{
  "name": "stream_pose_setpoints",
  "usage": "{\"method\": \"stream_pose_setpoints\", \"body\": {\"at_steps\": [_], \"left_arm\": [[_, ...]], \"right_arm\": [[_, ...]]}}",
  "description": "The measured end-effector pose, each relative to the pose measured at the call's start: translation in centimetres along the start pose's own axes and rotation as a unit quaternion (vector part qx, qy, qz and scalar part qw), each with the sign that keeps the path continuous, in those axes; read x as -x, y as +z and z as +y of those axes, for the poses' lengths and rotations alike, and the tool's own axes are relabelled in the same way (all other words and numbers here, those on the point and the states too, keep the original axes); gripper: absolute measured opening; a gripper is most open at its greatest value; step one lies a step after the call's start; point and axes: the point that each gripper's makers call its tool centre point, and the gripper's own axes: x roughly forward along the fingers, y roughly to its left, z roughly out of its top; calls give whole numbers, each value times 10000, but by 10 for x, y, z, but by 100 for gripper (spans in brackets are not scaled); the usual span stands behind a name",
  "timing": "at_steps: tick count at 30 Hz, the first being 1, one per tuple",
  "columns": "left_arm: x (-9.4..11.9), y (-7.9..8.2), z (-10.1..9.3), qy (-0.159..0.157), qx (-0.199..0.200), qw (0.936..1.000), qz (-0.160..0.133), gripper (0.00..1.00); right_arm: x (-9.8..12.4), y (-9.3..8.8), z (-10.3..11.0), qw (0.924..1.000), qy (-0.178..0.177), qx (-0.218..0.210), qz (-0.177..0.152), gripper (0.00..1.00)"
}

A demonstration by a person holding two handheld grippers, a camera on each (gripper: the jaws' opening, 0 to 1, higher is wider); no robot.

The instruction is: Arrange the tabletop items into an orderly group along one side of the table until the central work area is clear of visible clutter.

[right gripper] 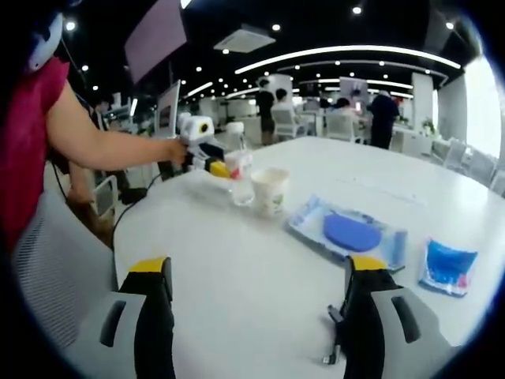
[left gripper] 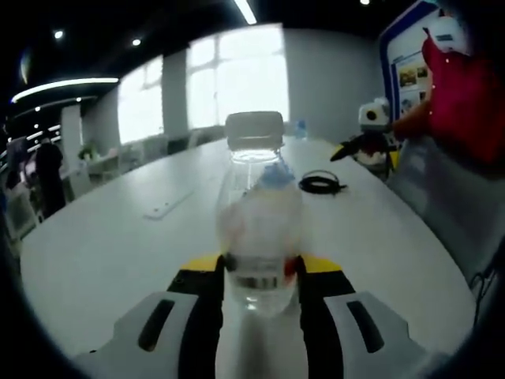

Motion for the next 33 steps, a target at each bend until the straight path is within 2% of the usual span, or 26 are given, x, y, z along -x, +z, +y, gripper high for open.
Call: {"method": "stream_pose_setpoints", "body": {"at_steps": [3,6,9,19,23,33], "left_arm": [[0,-2,2,16,41,10000,38,34],[0,-9,-1,15,80,9997,230,36],[2,-10,-2,92,140,9997,172,42],[18,-4,-11,370,361,9987,39,50],[22,-5,-21,473,458,9978,19,57],[30,-1,-56,617,617,9962,37,58]], "right_arm": [[0,0,-1,10000,-10,-7,-7,89],[1,1,-2,10000,-17,-6,-30,89],[1,2,-2,10000,-6,-4,-44,89],[-2,6,2,9999,88,-6,-117,91],[-3,8,5,9998,141,5,-154,91],[-3,16,16,9992,299,74,-259,92]]}}
